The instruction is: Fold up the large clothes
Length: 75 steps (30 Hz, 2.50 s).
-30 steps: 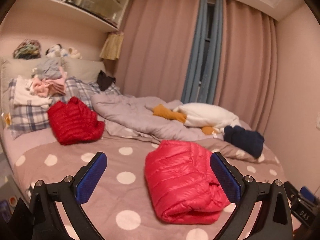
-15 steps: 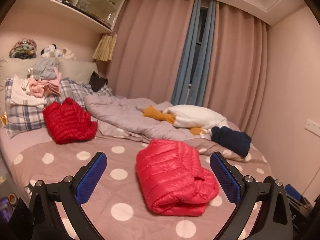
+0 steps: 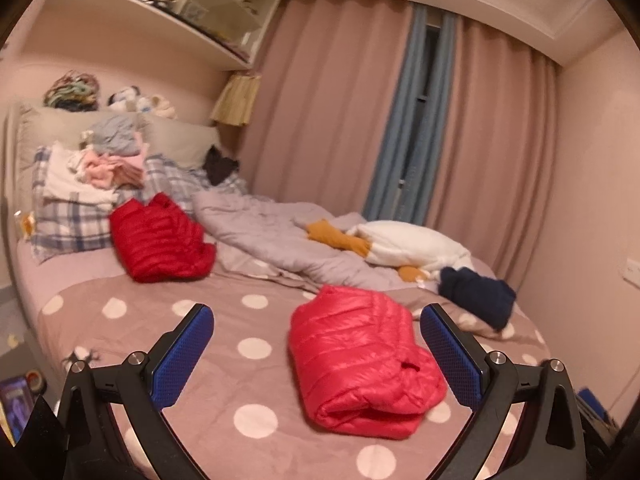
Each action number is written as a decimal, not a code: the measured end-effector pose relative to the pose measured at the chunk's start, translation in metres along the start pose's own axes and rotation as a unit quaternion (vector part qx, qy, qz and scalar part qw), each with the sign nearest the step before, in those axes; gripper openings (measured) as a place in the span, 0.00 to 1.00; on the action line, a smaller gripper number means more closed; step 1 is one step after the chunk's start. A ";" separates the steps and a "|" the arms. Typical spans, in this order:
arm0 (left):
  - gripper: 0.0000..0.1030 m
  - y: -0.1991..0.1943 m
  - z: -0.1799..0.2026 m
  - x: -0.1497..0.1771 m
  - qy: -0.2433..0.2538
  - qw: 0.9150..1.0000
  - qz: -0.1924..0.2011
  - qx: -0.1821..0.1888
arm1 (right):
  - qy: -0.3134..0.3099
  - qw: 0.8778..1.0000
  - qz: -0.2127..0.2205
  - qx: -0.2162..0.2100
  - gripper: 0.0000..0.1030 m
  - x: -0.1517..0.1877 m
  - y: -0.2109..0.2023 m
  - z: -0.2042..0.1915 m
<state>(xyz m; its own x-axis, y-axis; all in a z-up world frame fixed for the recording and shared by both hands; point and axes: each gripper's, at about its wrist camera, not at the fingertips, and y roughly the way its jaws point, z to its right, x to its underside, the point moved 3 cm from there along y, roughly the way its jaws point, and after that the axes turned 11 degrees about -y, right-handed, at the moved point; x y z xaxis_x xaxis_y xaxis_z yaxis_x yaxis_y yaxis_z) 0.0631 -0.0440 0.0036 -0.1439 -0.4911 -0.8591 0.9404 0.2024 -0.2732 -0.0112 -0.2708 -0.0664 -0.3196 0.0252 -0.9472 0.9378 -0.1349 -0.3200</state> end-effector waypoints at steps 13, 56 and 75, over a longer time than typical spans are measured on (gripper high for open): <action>0.99 0.019 0.002 0.007 -0.016 0.998 -0.067 0.003 | -0.003 1.000 -0.010 0.011 1.00 -0.003 0.006 0.002; 0.99 0.031 0.000 0.007 0.001 0.997 -0.079 -0.027 | -0.020 0.999 -0.040 0.010 1.00 -0.005 0.028 -0.008; 0.99 0.034 0.000 0.010 0.003 0.996 -0.084 -0.029 | -0.028 0.998 -0.048 0.008 1.00 -0.003 0.030 -0.016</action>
<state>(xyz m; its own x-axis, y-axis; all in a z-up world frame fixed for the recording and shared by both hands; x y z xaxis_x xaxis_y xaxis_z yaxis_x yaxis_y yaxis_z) 0.0936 -0.0415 -0.0143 -0.2992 -0.5171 -0.8019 0.8839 0.1665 -0.4371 0.0203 -0.2594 -0.0733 -0.4146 -0.0168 -0.9099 0.9007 -0.1505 -0.4076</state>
